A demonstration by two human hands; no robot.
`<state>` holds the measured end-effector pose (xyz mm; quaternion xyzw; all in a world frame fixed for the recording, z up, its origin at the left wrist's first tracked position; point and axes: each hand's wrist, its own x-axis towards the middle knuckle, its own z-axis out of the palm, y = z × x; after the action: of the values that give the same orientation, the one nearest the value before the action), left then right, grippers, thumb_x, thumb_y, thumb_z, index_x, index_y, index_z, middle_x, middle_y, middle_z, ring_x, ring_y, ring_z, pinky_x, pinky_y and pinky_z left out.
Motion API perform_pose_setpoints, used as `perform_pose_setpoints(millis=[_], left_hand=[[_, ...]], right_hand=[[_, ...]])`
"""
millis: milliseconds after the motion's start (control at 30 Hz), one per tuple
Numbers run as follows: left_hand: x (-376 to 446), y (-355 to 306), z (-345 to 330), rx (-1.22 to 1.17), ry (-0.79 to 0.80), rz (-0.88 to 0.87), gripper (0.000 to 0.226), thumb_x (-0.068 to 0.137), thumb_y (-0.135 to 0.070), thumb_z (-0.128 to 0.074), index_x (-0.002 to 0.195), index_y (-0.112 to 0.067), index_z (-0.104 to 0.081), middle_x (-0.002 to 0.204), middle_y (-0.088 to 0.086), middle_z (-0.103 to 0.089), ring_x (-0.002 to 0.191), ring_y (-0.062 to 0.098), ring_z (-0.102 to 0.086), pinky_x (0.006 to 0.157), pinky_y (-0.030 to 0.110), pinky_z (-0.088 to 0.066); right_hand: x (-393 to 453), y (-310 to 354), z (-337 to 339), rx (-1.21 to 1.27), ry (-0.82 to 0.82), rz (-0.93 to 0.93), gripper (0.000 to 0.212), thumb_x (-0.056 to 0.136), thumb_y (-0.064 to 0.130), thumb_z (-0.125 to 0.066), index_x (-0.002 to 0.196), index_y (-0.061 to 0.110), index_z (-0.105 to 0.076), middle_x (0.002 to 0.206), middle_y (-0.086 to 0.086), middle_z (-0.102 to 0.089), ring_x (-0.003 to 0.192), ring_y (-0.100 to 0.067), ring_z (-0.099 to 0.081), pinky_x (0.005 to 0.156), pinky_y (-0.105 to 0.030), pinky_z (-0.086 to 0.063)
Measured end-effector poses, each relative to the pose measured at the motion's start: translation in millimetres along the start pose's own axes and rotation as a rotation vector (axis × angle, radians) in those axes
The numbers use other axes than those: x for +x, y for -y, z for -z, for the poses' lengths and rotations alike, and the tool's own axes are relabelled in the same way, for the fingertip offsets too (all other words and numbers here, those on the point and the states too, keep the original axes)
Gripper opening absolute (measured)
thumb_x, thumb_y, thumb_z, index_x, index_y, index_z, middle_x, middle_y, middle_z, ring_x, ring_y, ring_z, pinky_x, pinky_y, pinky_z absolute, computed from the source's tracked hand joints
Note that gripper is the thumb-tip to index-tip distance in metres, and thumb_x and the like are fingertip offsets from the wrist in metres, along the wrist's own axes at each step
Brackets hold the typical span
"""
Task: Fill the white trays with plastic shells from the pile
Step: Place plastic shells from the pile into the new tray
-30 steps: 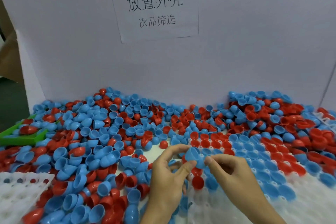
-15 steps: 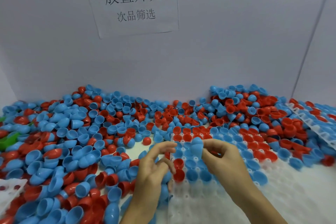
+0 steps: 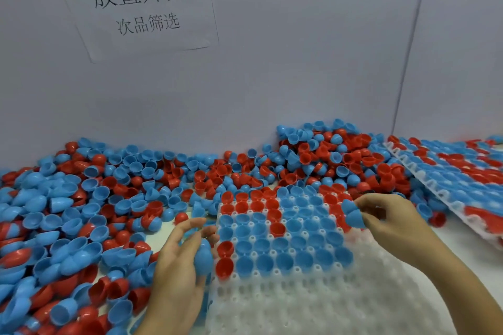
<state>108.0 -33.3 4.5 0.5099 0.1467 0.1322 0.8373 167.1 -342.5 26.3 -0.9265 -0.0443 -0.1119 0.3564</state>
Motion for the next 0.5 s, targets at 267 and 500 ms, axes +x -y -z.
perform_pose_setpoints(millis=[267,500], left_hand=[[-1,9,-25,0.012,-0.081,0.014,0.011,0.101,-0.002,-0.051,0.096,-0.003,-0.061,0.077,0.014,-0.070,0.065,0.017,-0.069,0.049,0.021,-0.055],[-6,4,-20,-0.055,-0.070,-0.023,0.014,0.102,-0.007,-0.050,0.099,-0.005,-0.063,0.078,0.010,-0.072,0.066,0.014,-0.071,0.050,0.019,-0.055]], right_hand=[[-5,-13,-2,-0.305,0.191,-0.072,0.017,0.089,0.011,-0.068,0.092,0.027,-0.074,0.081,0.013,-0.064,0.072,-0.009,-0.061,0.060,-0.021,-0.049],[-8,-4,-19,-0.465,0.283,-0.112,0.034,0.084,0.003,-0.068,0.106,0.027,-0.074,0.096,0.009,-0.066,0.073,-0.009,-0.064,0.069,-0.027,-0.061]])
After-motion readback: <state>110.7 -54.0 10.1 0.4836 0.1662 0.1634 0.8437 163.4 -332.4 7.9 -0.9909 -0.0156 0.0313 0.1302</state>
